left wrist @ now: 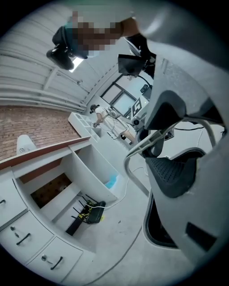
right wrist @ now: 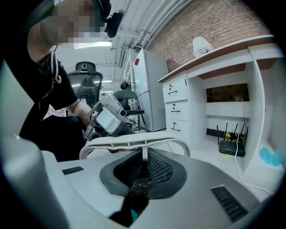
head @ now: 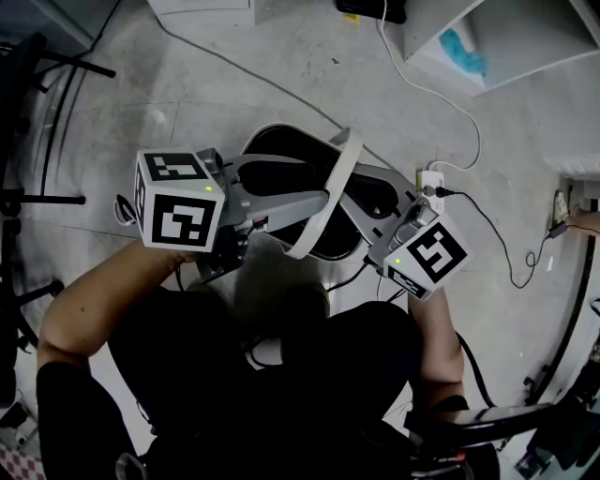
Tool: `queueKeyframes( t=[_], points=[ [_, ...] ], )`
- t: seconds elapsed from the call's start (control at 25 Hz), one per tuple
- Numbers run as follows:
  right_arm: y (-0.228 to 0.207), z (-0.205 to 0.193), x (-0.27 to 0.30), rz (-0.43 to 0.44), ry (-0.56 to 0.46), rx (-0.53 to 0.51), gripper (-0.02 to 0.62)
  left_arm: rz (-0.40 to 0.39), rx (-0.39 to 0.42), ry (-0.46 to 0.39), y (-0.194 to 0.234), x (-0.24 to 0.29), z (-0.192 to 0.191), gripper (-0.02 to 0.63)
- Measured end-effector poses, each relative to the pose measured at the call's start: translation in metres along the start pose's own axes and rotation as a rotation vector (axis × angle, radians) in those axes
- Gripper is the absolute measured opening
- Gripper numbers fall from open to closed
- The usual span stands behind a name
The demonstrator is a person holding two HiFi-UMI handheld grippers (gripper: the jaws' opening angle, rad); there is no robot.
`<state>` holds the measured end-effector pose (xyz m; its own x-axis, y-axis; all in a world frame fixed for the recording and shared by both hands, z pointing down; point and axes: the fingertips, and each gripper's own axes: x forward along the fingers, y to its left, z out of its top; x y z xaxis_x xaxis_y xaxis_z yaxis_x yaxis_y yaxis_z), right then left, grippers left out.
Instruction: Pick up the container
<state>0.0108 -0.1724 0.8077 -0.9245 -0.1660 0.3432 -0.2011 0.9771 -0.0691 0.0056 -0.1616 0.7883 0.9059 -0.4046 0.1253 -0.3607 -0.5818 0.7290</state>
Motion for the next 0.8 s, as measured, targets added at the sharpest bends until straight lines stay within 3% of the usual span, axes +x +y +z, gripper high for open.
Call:
queueKeyframes(
  t=[0.2, 0.48, 0.64, 0.8],
  points=[
    [0.005, -0.002, 0.003, 0.016, 0.011, -0.016, 0.011, 0.019, -0.031, 0.069, -0.007, 0.002, -0.012, 0.198],
    [0.004, 0.002, 0.004, 0.007, -0.003, -0.013, 0.011, 0.036, 0.004, 0.198, -0.014, 0.009, -0.029, 0.246],
    [0.002, -0.001, 0.006, -0.012, 0.016, -0.022, 0.011, 0.022, -0.002, 0.232, -0.015, 0.019, -0.032, 0.261],
    [-0.003, 0.003, 0.002, -0.035, -0.008, -0.013, 0.011, 0.064, 0.031, 0.255, -0.017, 0.023, -0.029, 0.261]
  ],
)
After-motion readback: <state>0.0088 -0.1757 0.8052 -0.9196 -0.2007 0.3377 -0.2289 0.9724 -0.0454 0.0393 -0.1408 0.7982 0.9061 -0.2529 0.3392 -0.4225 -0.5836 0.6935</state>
